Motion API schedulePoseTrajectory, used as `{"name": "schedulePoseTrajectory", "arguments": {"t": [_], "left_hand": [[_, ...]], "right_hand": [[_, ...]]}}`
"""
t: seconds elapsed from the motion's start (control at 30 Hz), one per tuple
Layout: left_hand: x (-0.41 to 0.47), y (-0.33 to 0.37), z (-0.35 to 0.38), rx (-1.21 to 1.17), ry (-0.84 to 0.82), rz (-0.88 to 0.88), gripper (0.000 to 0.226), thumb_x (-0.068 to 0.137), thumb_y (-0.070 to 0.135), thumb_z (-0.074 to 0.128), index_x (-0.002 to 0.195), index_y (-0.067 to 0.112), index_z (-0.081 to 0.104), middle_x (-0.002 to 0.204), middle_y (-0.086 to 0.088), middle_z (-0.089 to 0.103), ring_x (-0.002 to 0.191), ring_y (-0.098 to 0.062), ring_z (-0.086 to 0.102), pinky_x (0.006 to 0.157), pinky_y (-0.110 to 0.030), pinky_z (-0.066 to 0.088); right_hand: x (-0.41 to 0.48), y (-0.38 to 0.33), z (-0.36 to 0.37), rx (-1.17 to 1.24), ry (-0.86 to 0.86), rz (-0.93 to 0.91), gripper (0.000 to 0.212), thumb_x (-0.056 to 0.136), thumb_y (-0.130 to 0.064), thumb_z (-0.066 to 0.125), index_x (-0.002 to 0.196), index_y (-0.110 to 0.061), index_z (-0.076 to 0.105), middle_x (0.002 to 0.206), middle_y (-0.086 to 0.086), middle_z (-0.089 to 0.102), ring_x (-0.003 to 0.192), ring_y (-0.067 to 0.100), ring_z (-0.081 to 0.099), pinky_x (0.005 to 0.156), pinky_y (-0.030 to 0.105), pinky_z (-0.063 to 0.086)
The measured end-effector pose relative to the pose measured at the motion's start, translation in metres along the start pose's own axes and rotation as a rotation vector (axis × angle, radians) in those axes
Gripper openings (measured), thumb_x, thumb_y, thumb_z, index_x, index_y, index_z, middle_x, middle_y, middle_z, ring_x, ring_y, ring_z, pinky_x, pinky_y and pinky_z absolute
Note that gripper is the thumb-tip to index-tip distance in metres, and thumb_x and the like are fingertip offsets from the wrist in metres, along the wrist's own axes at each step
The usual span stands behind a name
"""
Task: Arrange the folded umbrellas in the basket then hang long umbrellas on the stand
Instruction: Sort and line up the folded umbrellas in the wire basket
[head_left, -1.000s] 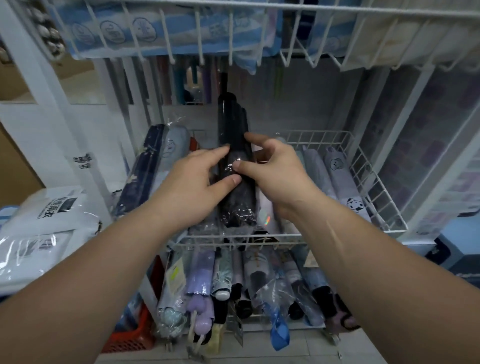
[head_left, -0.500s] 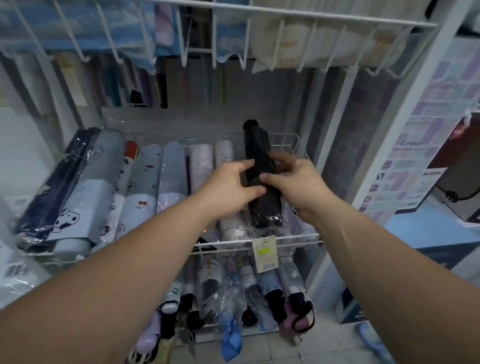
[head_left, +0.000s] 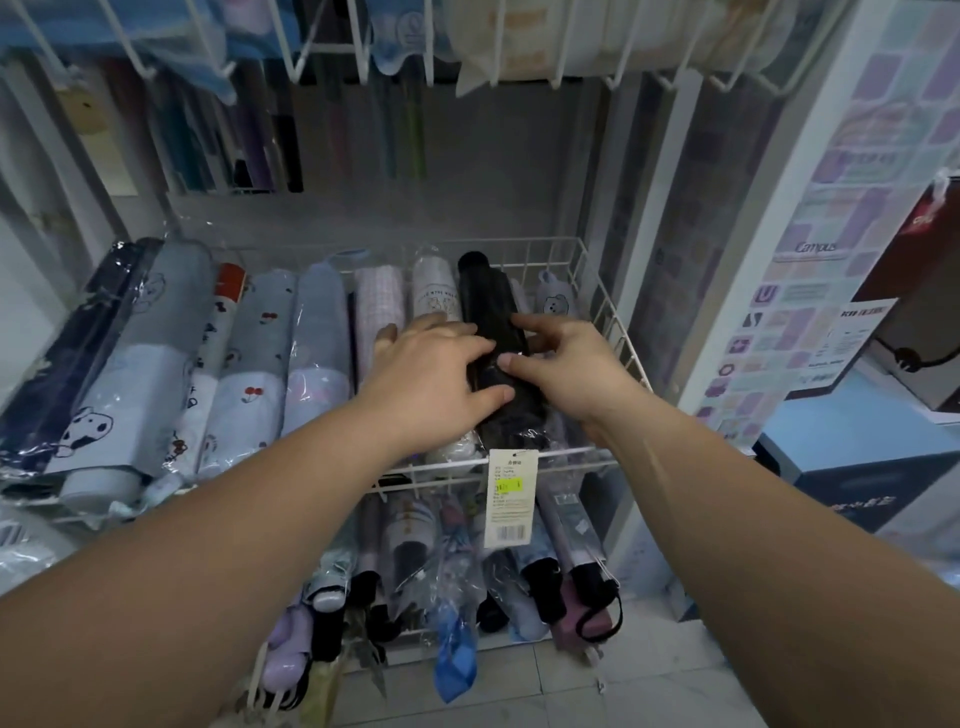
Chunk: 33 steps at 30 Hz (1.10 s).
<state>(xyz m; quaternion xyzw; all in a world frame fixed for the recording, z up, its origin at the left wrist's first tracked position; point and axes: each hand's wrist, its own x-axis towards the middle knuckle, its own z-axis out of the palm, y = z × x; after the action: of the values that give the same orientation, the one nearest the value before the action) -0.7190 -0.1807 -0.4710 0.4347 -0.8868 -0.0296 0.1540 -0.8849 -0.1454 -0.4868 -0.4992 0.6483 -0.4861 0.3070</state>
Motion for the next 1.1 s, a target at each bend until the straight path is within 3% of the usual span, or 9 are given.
{"name": "schedulePoseTrajectory", "arguments": {"t": [0.07, 0.23, 0.37, 0.47, 0.67, 0.9, 1.0, 1.1], "left_hand": [[0.0, -0.009, 0.002, 0.016, -0.061, -0.003, 0.068, 0.087, 0.069, 0.054, 0.147, 0.04, 0.042, 0.16, 0.013, 0.032, 0.153, -0.018, 0.014, 0.118, -0.06, 0.011], [-0.004, -0.019, 0.005, -0.01, -0.092, 0.023, 0.07, 0.088, 0.064, 0.057, 0.151, 0.041, 0.036, 0.163, 0.014, 0.025, 0.154, -0.015, 0.008, 0.118, -0.061, 0.012], [-0.007, -0.017, 0.002, 0.0, -0.09, 0.035, 0.071, 0.09, 0.062, 0.055, 0.153, 0.037, 0.033, 0.164, 0.008, 0.024, 0.153, -0.019, 0.014, 0.12, -0.057, 0.017], [-0.014, -0.024, -0.015, 0.0, 0.006, 0.025, 0.063, 0.093, 0.054, 0.055, 0.15, 0.032, 0.04, 0.159, -0.001, 0.036, 0.147, -0.025, 0.03, 0.117, -0.05, 0.029], [-0.044, -0.087, -0.067, 0.08, 0.216, -0.074, 0.049, 0.091, 0.037, 0.058, 0.137, 0.022, 0.055, 0.136, -0.013, 0.059, 0.122, -0.04, 0.053, 0.103, -0.047, 0.044], [-0.098, -0.165, -0.11, 0.342, 0.24, -0.4, 0.035, 0.093, 0.033, 0.055, 0.124, 0.018, 0.063, 0.121, -0.016, 0.061, 0.112, -0.042, 0.049, 0.089, -0.046, 0.042], [-0.109, -0.176, -0.108, 0.426, 0.211, -0.358, 0.029, 0.089, 0.031, 0.056, 0.111, 0.017, 0.069, 0.116, -0.011, 0.06, 0.112, -0.038, 0.049, 0.093, -0.045, 0.041], [-0.112, -0.181, -0.105, 0.42, 0.179, -0.296, 0.032, 0.094, 0.035, 0.05, 0.116, 0.024, 0.07, 0.124, -0.008, 0.058, 0.122, -0.035, 0.045, 0.105, -0.045, 0.034]], "right_hand": [[0.002, -0.002, 0.004, -0.073, 0.021, -0.027, 0.057, 0.086, -0.015, 0.078, 0.14, -0.019, 0.059, 0.105, 0.002, 0.07, 0.092, 0.017, 0.071, 0.092, 0.039, 0.058], [0.0, -0.009, 0.007, -0.365, 0.046, -0.056, 0.058, 0.086, -0.032, 0.077, 0.14, -0.03, 0.058, 0.131, -0.002, 0.066, 0.114, 0.015, 0.065, 0.101, 0.032, 0.05], [-0.002, -0.013, 0.007, -0.45, 0.027, -0.075, 0.058, 0.087, -0.033, 0.075, 0.142, -0.026, 0.056, 0.136, -0.002, 0.064, 0.12, 0.016, 0.062, 0.102, 0.024, 0.046], [-0.001, -0.027, 0.015, -0.523, 0.124, -0.17, 0.054, 0.086, -0.038, 0.074, 0.137, -0.025, 0.061, 0.135, 0.005, 0.063, 0.121, 0.021, 0.06, 0.1, 0.024, 0.045], [-0.005, -0.08, 0.089, -0.285, 0.064, -0.318, 0.036, 0.085, -0.03, 0.077, 0.119, -0.018, 0.072, 0.114, 0.001, 0.071, 0.097, 0.01, 0.062, 0.091, 0.025, 0.05], [-0.019, -0.12, 0.186, 0.024, -0.187, -0.131, 0.036, 0.093, -0.029, 0.071, 0.126, -0.016, 0.065, 0.091, 0.002, 0.067, 0.074, 0.014, 0.063, 0.065, 0.031, 0.056], [-0.021, -0.127, 0.208, 0.039, -0.254, -0.06, 0.043, 0.094, -0.027, 0.069, 0.135, -0.016, 0.059, 0.083, -0.009, 0.062, 0.079, 0.017, 0.067, 0.069, 0.031, 0.059], [-0.018, -0.127, 0.226, -0.01, -0.256, -0.046, 0.052, 0.09, -0.028, 0.073, 0.138, -0.016, 0.058, 0.108, 0.0, 0.069, 0.095, 0.02, 0.07, 0.084, 0.036, 0.061]]}}
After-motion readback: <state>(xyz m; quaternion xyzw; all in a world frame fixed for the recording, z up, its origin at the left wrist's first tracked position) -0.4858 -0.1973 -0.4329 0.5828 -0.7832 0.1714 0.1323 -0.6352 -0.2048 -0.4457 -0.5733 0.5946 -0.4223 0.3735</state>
